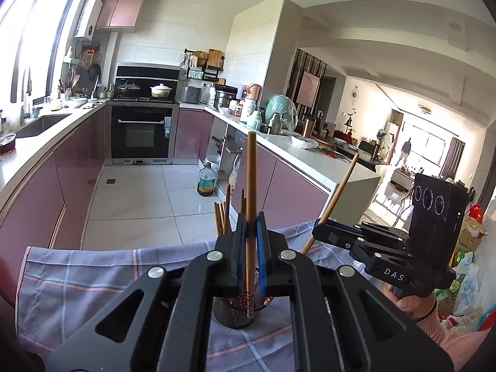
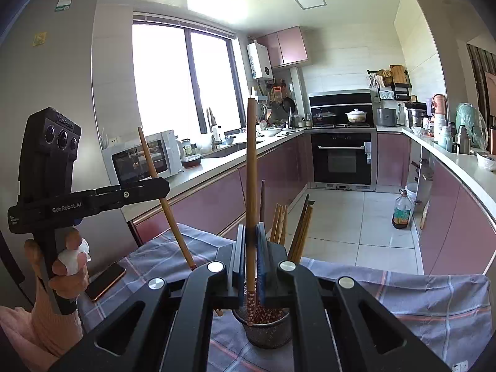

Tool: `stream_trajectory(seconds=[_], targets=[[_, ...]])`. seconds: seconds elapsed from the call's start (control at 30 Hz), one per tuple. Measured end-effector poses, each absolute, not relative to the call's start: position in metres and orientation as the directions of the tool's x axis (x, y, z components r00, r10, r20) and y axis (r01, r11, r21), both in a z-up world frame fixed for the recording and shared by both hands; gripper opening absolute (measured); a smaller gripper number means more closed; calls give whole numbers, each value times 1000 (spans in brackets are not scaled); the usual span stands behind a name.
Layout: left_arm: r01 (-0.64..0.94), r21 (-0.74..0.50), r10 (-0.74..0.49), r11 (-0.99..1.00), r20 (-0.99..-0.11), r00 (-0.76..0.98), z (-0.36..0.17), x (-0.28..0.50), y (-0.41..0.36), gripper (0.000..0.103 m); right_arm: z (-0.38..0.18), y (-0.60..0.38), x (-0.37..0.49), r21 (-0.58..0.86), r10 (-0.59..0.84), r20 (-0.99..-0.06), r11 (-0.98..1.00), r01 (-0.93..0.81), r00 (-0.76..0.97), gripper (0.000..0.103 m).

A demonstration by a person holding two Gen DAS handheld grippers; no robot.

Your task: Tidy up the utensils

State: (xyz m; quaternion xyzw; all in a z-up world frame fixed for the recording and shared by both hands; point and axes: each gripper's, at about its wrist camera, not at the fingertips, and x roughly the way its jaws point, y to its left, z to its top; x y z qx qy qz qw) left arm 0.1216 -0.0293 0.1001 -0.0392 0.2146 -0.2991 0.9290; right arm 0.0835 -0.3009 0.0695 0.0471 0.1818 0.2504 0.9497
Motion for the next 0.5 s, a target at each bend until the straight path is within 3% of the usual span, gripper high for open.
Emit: stream_trajectory(seconds=[0.5], targets=[[511, -186, -539, 839, -413, 735, 95, 129, -49, 7, 59, -295, 105, 204, 465, -341, 885, -419, 817, 6]])
